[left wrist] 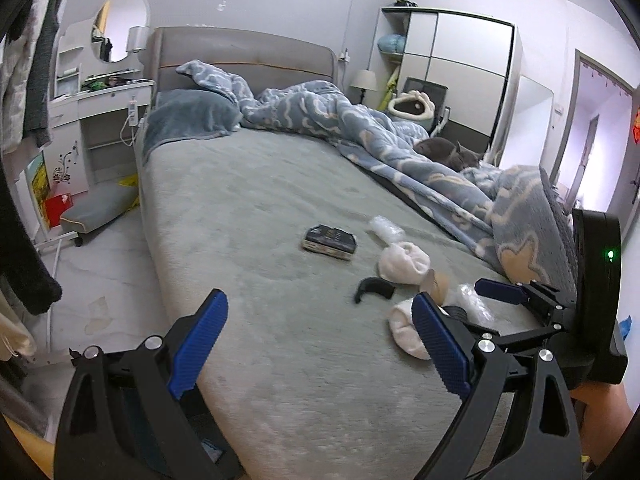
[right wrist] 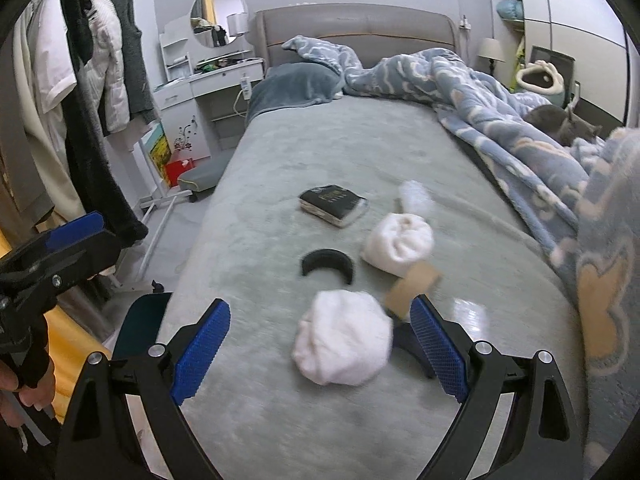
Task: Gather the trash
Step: 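Move both tools back over the bed toward the remaining items, then grasp the white tissue with the left gripper while the right gripper grasps the bubble wrap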
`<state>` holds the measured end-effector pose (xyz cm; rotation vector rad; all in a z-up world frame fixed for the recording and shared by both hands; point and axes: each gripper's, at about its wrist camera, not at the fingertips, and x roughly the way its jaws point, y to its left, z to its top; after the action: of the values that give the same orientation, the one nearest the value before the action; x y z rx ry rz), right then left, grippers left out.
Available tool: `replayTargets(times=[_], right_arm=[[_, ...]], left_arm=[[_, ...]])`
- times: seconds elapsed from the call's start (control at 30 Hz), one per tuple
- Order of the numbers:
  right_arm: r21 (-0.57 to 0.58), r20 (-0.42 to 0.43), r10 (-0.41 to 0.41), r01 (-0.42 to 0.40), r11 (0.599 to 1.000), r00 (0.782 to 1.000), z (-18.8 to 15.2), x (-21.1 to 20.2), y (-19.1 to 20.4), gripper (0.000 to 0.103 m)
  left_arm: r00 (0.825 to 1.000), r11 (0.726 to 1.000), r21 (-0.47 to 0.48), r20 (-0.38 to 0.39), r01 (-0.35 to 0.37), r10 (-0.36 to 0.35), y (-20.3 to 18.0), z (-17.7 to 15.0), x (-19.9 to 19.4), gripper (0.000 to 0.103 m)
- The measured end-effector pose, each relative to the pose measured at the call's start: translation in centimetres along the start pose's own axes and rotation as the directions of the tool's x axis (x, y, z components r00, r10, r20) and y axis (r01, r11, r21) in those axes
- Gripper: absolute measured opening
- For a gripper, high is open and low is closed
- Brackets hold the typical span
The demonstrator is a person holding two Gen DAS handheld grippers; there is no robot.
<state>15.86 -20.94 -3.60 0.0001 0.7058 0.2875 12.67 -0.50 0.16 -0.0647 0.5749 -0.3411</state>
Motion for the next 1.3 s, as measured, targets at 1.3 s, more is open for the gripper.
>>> replayTargets(times=[1.3], right_arm=[[0.217,-0.110,0.051,-0.026,0.976,0.993,-2.9,1.7,-10.7,0.068]], left_arm=[[0.951,0.990,0.086,-0.300,0.112,-0.081,-8.3,-4.7,11.2,0.074]])
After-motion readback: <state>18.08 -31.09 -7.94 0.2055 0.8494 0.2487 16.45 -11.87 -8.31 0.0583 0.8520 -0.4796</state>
